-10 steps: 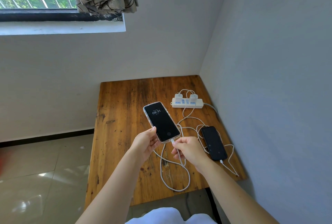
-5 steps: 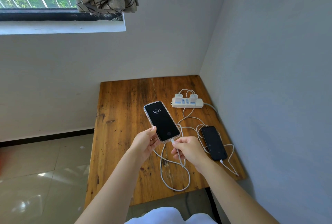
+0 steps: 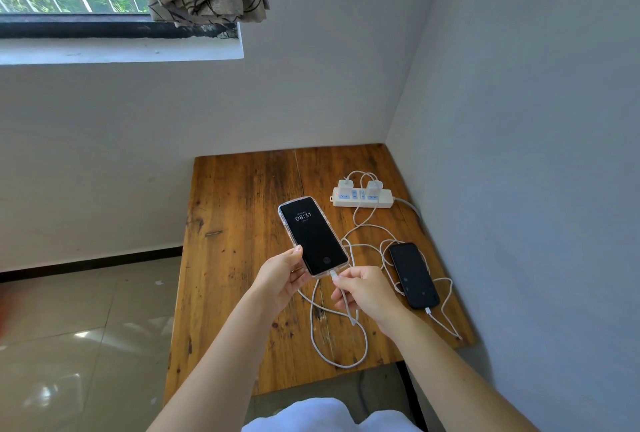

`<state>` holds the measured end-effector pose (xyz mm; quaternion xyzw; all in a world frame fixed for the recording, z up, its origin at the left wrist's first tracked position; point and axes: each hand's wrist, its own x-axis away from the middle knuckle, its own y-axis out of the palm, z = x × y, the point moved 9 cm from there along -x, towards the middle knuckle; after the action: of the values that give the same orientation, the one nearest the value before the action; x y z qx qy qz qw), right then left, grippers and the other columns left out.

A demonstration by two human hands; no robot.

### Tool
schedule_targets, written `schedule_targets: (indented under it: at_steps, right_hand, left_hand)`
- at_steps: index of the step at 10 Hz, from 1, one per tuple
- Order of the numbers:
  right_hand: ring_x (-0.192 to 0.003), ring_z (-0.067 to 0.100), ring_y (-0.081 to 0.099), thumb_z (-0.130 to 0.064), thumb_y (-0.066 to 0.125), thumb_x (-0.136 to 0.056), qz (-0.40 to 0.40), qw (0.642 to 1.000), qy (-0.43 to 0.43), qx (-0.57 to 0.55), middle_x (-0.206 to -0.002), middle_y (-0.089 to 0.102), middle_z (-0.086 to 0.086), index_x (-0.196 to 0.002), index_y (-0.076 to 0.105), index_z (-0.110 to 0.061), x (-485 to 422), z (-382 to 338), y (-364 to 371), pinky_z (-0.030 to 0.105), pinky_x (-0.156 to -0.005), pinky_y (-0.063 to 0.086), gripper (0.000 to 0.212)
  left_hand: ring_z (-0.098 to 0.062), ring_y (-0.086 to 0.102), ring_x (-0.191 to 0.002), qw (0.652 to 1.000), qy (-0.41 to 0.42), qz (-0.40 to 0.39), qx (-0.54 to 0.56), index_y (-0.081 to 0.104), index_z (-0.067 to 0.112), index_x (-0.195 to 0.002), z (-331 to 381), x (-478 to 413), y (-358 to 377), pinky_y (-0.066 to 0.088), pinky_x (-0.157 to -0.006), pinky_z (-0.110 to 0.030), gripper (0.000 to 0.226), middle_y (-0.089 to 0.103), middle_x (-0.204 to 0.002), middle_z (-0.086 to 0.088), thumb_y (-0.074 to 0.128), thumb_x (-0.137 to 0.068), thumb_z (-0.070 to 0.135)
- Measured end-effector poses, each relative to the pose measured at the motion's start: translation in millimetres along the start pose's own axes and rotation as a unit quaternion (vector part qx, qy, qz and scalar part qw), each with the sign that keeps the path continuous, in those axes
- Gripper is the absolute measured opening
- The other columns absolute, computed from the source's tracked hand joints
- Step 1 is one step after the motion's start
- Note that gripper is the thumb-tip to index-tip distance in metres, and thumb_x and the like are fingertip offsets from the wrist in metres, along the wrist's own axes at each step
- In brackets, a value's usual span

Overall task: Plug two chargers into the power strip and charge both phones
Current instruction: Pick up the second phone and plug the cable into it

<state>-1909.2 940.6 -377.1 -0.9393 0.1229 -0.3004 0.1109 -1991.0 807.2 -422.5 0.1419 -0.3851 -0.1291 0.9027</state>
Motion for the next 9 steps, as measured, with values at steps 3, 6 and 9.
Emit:
schedule_targets:
  at_steps: [3,6,9]
  right_hand:
    - [-0.062,0.011,0.066,-0.017,0.057,-0.093,-0.006,1.000,0.005,0.003,-0.074,0.069,0.005,-0.089,0.069,-0.006,-1.9,0.3,1.0,0.016,-0.053,0.049,0.017]
    - [-0.063,0.012,0.066,-0.018,0.057,-0.093,-0.006,1.000,0.008,0.000,-0.074,0.069,0.005,-0.088,0.069,-0.007,-3.7,2.5,-0.1,0.017,-0.054,0.050,0.017]
    - [-0.062,0.011,0.067,-0.018,0.056,-0.094,-0.006,1.000,0.001,-0.004,-0.073,0.070,0.005,-0.088,0.069,-0.007,-3.4,1.7,-0.4,0.014,-0.052,0.049,0.017]
  left_hand:
    - [-0.018,0.073,-0.075,1.000,-0.003,-0.003,0.004,0.063,0.012,-0.106,-1.3,-1.7,-0.6,0.055,-0.055,-0.024,0.015,0.075,-0.087,-0.009,0.054,-0.094,0.016]
    - [-0.021,0.070,-0.085,1.000,0.000,-0.004,0.000,0.061,0.011,-0.110,-0.5,-0.4,1.7,0.056,-0.057,-0.024,0.018,0.072,-0.100,-0.013,0.052,-0.095,0.016]
    - [-0.021,0.071,-0.085,1.000,0.003,0.003,-0.004,0.062,0.013,-0.106,0.0,-0.4,2.0,0.055,-0.057,-0.024,0.015,0.072,-0.099,-0.013,0.053,-0.095,0.017]
